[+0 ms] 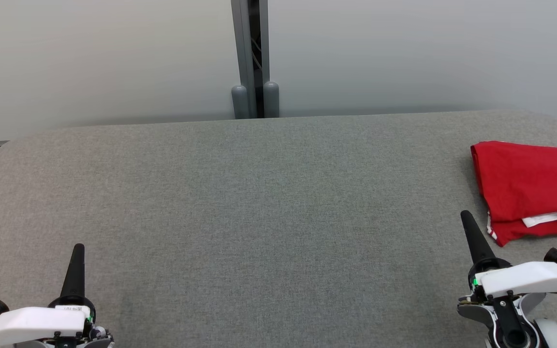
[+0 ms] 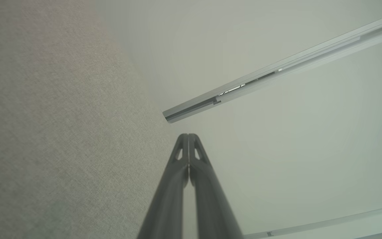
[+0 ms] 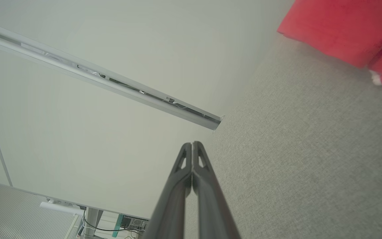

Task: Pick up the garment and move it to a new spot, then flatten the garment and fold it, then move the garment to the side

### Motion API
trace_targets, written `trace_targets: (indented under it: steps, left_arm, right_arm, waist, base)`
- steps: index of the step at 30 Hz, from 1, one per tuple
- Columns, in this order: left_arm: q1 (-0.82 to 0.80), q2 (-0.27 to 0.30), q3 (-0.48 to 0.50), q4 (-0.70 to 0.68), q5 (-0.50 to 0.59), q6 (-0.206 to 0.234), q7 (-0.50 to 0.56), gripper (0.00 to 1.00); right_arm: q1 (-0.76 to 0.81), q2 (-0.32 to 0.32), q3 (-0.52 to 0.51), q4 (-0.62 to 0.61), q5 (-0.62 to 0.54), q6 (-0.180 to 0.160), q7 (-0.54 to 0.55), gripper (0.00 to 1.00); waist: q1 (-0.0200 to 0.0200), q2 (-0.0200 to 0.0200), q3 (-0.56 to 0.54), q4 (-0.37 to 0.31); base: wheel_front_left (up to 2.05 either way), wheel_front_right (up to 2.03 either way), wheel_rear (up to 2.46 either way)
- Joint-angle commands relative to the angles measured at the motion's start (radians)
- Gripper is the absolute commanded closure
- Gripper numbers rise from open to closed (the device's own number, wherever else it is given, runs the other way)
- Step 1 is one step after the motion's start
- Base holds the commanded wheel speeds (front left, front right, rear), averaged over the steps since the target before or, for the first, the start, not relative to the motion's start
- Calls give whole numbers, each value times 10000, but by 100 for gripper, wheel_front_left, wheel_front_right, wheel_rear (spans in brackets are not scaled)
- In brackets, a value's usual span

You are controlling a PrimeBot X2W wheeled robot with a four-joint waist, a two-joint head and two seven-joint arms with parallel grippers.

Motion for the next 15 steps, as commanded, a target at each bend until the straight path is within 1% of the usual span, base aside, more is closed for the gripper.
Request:
trace_targets:
  steps: [1,15]
  left_arm:
    - [-273,47,123,-29,-209,-111,73,100]
    - [-416,-113,442,94,-1241,-393,428,100]
  right_arm:
    - [-191,-93,-57,-98,277,1,58,100]
    - [-189,-107,-113,-90,1526,1,267,100]
  waist:
    - [0,0,-3,10]
    - [0,0,-32,106]
  base:
    - [0,0,0]
    - [0,0,0]
